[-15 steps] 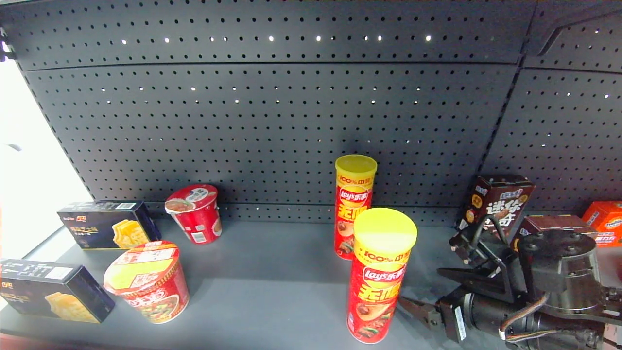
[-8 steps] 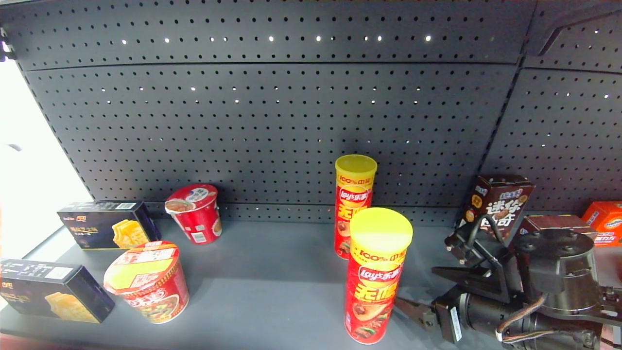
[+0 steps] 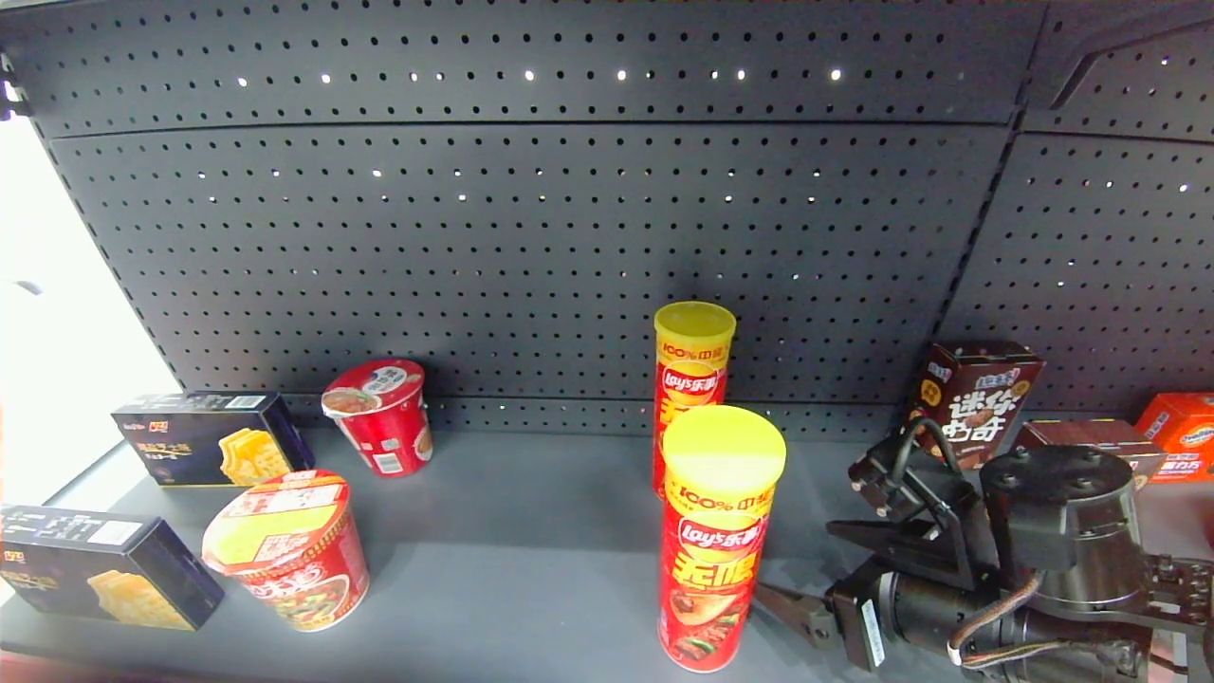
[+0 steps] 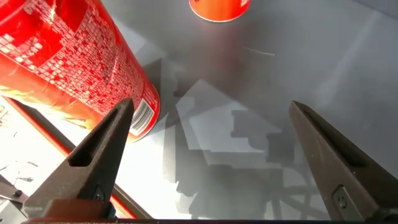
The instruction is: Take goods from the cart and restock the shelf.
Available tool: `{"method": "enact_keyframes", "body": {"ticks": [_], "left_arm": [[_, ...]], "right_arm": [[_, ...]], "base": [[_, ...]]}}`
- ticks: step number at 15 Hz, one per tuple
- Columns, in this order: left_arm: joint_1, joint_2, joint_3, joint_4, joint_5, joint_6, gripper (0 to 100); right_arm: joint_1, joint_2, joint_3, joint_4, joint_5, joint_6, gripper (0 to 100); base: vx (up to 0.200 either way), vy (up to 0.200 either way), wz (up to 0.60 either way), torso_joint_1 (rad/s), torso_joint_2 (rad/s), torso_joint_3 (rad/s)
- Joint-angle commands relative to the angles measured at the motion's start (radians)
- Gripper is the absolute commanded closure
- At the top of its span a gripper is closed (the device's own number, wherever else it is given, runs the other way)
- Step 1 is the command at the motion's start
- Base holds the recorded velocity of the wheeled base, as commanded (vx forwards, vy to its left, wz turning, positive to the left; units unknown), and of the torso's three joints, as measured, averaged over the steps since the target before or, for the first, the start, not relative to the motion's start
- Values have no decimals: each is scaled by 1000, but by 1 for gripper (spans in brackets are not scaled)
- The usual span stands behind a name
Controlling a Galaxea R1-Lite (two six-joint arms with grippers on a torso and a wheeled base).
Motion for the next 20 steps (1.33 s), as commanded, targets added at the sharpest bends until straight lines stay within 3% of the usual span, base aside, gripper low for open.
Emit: {"method": "enact_keyframes", "body": {"ticks": [1,8,14,20], "left_arm": [[0,1,0,0,0,0,0],[0,0,0,0,0,0,0],[0,0,0,0,0,0,0],[0,1,0,0,0,0,0]], "right_arm": [[1,10,-5,-1,-1,0,0],[-4,36,-4,-28,4,1,0],[-42,-34,81,-28,4,1,0],[-54,-56,105,-25,64,1,0]], "base": [[0,0,0,0,0,0],[0,0,0,0,0,0],[0,0,0,0,0,0],[0,0,0,0,0,0]]}}
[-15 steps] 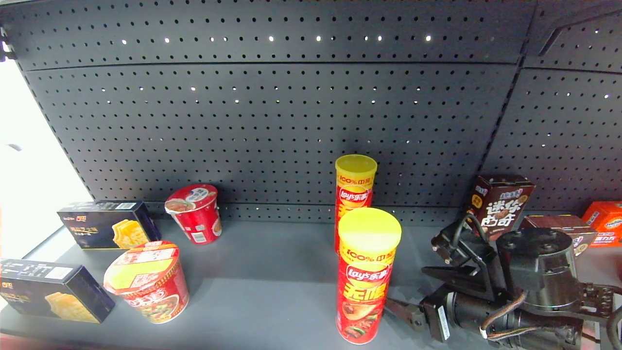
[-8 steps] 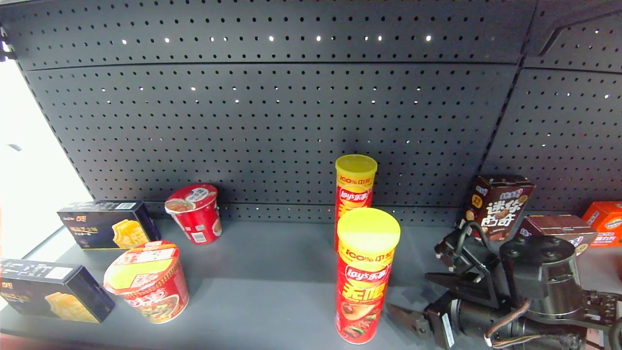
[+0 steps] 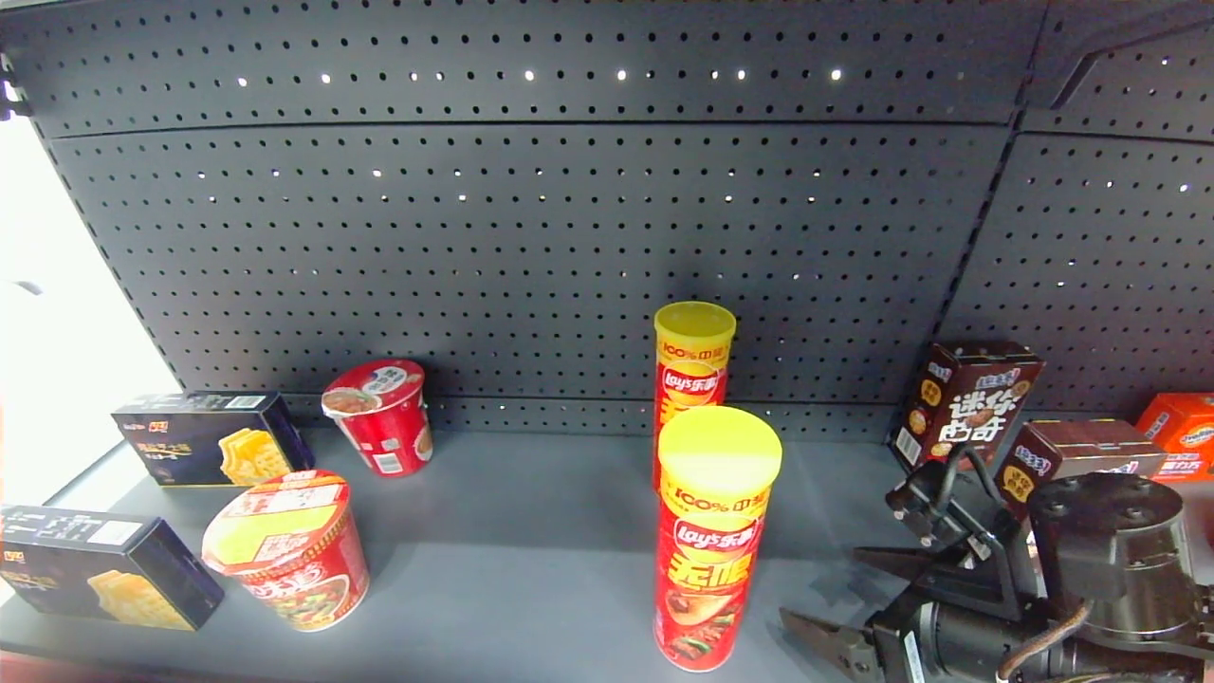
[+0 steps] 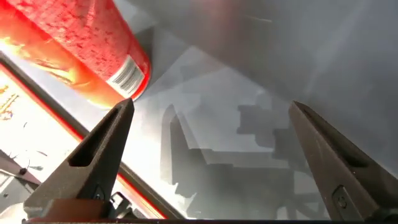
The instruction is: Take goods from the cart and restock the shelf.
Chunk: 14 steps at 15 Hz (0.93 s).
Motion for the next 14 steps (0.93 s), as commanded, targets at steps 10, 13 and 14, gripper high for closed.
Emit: {"method": "enact_keyframes", "body": {"ticks": [10,13,14], "left_arm": [[-3,3,0,7,0,-2,0],[-3,3,0,7,-1,-2,0],[-3,3,0,7,0,-2,0]], "right_arm": [[-254,-362,10,9,0,2,0],[-332,-517,27,11,2,2,0],[-381,-588,58,11,9,2,0]], "base": [[0,0,0,0,0,0],[0,0,0,0,0,0],[0,0,0,0,0,0]]}}
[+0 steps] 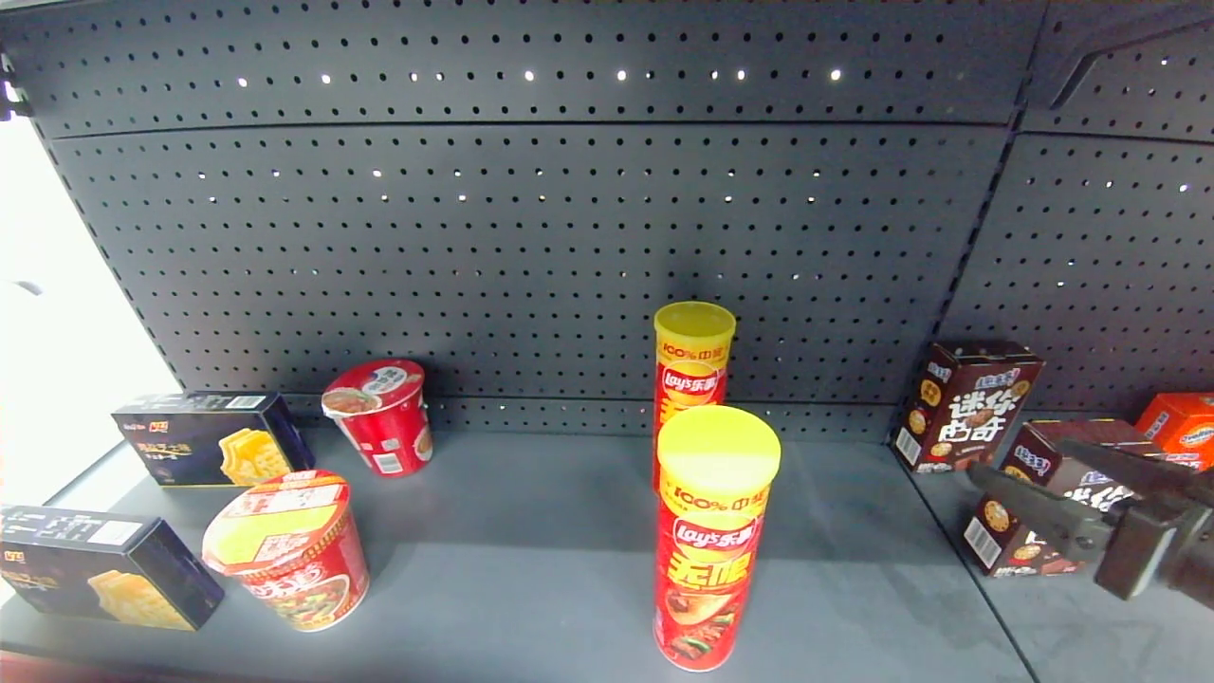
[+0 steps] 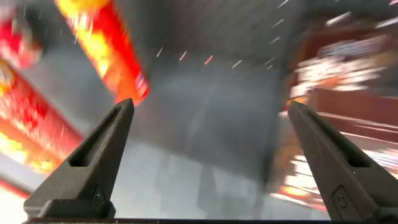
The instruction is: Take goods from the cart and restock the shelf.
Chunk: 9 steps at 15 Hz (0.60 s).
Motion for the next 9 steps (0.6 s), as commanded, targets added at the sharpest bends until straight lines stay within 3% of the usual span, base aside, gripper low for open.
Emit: {"method": "enact_keyframes", "body": {"ticks": [1,3,8,9], "left_arm": [[0,1,0,0,-1,0,0],[0,1,0,0,1,0,0],[2,0,0,0,1,0,0],[2,0,0,0,1,0,0]], "right_arm": [[-101,-185,47,1,6,2,0],[-156,-301,103,24,-4,0,0],[-212,-843,58,648,-67,-3,0],[-219,-901,55,713,-81,-5,0]], "base": [[0,0,0,0,0,0],[0,0,0,0,0,0],[0,0,0,0,0,0],[0,0,0,0,0,0]]}}
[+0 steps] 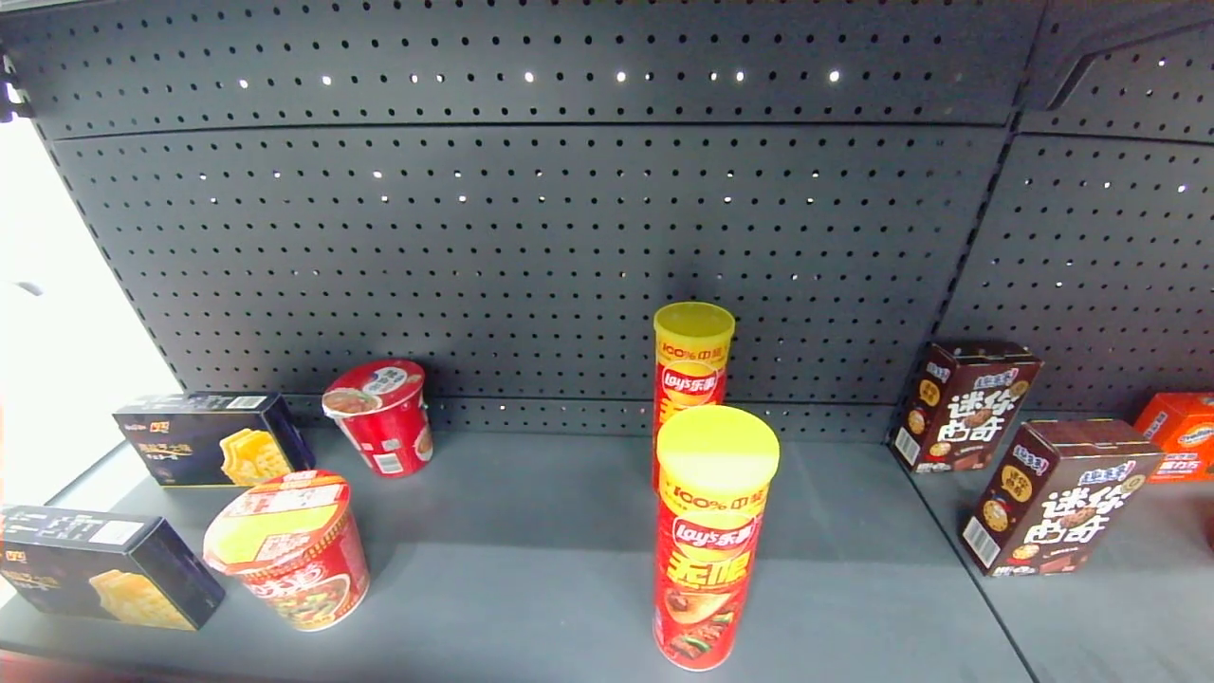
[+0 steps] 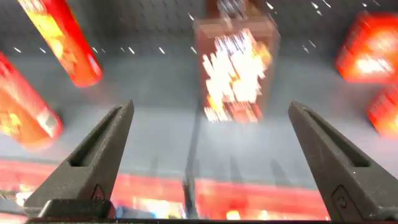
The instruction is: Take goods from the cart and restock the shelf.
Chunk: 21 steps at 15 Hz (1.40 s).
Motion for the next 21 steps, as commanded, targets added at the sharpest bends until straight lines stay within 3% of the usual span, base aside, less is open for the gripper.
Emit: {"method": "enact_keyframes", "body": {"ticks": [1,4,5,7,10,21], "left_arm": [[0,0,0,-1,1,-1,0],[0,0,0,-1,1,-1,0],[0,0,0,-1,1,-1,0],[0,0,0,-1,1,-1,0],[0,0,0,-1,-1,4,0],[2,0,0,-2,-1,6,0]], "right_arm": [[-32,-289,-24,189,-37,-2,0],[-43,-331,37,198,-125,-17,0],[-41,-331,125,177,-158,-28,0],[-34,-332,237,84,-97,-31,0],[-35,-332,260,80,89,-69,0],[-35,-332,260,86,55,-75,0]], "base": [[0,0,0,0,0,0],[0,0,0,0,0,0],[0,0,0,0,0,0],[0,0,0,0,0,0],[0,0,0,0,0,0],[0,0,0,0,0,0]]}}
